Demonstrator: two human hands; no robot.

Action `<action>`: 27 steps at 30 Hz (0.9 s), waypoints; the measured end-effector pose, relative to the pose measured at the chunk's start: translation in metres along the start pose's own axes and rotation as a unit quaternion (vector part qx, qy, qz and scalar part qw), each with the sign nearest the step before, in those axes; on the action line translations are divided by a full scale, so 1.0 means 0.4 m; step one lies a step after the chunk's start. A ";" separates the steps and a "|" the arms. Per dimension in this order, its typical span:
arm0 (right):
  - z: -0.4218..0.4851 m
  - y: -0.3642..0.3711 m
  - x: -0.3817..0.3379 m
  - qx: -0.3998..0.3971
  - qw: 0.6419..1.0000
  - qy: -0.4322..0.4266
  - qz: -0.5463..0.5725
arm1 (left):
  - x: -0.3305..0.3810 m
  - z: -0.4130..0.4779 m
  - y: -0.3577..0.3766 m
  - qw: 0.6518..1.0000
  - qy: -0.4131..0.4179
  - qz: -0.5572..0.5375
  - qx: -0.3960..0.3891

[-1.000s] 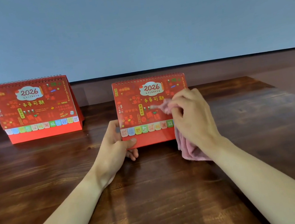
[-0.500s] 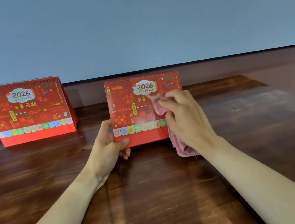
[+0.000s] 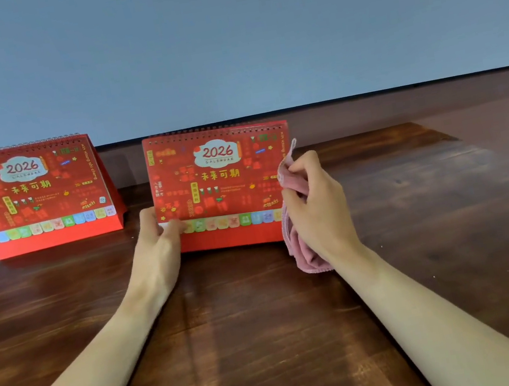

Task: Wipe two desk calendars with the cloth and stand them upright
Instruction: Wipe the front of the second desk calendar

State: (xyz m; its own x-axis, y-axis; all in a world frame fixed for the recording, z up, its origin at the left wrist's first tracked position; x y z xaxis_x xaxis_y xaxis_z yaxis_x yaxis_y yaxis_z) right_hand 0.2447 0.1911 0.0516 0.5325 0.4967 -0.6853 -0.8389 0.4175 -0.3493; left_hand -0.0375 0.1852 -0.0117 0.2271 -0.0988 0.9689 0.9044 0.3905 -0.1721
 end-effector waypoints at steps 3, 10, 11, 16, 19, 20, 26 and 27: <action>-0.012 0.018 -0.024 -0.021 0.999 -0.045 0.001 | 0.004 -0.002 -0.016 0.999 0.000 0.007 0.035; 0.052 0.009 -0.034 0.034 0.994 -0.081 -0.058 | 0.007 -0.006 -0.020 0.997 0.032 0.008 0.064; 0.073 0.009 -0.033 0.043 0.995 -0.070 -0.059 | 0.009 -0.007 -0.019 0.997 0.033 0.011 0.064; 0.118 0.049 -0.035 0.008 0.991 -0.069 -0.118 | 0.008 -0.004 -0.020 0.998 0.034 0.015 0.055; 0.072 0.079 -0.033 -0.048 0.981 -0.092 -0.166 | 0.002 0.000 -0.025 0.998 0.030 0.017 0.057; 0.052 0.085 -0.028 -0.063 0.979 -0.094 -0.168 | 0.001 0.002 -0.026 0.998 0.025 0.012 0.058; -0.033 0.098 -0.009 -0.117 0.974 -0.076 -0.176 | -0.029 0.004 -0.033 0.996 -0.057 -0.026 0.057; -0.031 0.088 -0.010 -0.102 0.979 -0.057 -0.170 | -0.030 0.000 -0.033 0.996 -0.064 -0.036 0.057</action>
State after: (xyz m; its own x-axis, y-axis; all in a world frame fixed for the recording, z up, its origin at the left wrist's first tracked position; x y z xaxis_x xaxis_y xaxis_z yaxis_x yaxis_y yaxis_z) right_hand 0.2118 0.1942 0.0341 0.7836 0.4427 -0.4358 -0.6104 0.4182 -0.6727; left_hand -0.0524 0.1813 -0.0209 0.1090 -0.0144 0.9939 0.8679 0.4889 -0.0881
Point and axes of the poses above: each hand's wrist, its own z-axis towards the middle knuckle, its own y-axis out of the palm, x = y × z, the point moved 10 cm from there along z, towards the middle knuckle, and after that the axes turned 4 degrees about x, right-handed, at the moved point
